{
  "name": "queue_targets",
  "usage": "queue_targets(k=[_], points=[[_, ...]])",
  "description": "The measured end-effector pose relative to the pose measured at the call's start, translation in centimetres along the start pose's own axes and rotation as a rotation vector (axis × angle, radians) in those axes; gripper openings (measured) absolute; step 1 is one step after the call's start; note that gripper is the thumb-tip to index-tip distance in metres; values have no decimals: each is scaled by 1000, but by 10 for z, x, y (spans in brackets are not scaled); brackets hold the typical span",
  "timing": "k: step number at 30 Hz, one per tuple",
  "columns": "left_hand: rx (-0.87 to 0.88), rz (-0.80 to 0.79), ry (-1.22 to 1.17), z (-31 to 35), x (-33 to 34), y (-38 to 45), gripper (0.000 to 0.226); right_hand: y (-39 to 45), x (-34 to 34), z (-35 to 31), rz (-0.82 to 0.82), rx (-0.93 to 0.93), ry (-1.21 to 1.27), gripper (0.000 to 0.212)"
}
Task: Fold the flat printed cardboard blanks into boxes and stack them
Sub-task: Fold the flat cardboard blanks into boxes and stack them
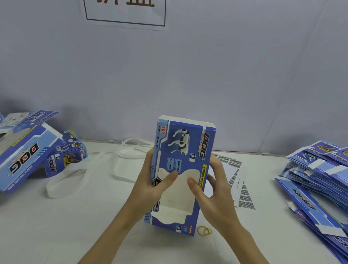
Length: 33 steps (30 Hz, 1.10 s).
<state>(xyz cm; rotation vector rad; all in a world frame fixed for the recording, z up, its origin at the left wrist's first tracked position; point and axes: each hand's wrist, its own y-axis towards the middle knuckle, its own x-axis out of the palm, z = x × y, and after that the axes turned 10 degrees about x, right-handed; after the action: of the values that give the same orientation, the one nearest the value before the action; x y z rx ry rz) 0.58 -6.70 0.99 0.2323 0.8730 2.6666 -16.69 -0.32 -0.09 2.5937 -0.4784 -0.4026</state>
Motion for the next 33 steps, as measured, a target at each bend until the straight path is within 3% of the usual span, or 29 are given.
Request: queue_targets(k=[4, 9, 11, 13, 15, 18, 21, 23, 25, 27, 29, 33], points=[[65, 0, 52, -5, -3, 1, 58, 4, -2, 3, -2, -37, -1, 55], [263, 102, 285, -14, 2, 3, 56, 0, 7, 11, 219, -131, -125, 61], [370, 114, 375, -14, 3, 2, 51, -9, 17, 10, 206, -171, -161, 61], [401, 46, 354, -12, 5, -1, 38, -17, 29, 8, 114, -163, -173, 72], [392, 4, 298, -8, 5, -5, 46, -18, 37, 6, 42, -102, -131, 90], [411, 41, 255, -2, 4, -3, 40, -12, 36, 0, 84, 62, -24, 106], [313, 153, 256, -2, 3, 3, 50, -3, 19, 5, 109, 134, 22, 88], [217, 152, 319, -7, -2, 6, 68, 2, 8, 5, 20, 153, 66, 75], [82, 72, 215, -6, -10, 9, 76, 4, -2, 4, -114, 188, 214, 80], [-49, -32, -24, -3, -15, 8, 67, 4, -8, 4, -198, 215, 315, 82], [-95, -74, -147, 0, -15, 6, 57, 2, -8, 0, -183, 181, 280, 76], [-9, -89, -144, 3, -6, 2, 43, -1, 2, -8, -41, 115, 236, 46]])
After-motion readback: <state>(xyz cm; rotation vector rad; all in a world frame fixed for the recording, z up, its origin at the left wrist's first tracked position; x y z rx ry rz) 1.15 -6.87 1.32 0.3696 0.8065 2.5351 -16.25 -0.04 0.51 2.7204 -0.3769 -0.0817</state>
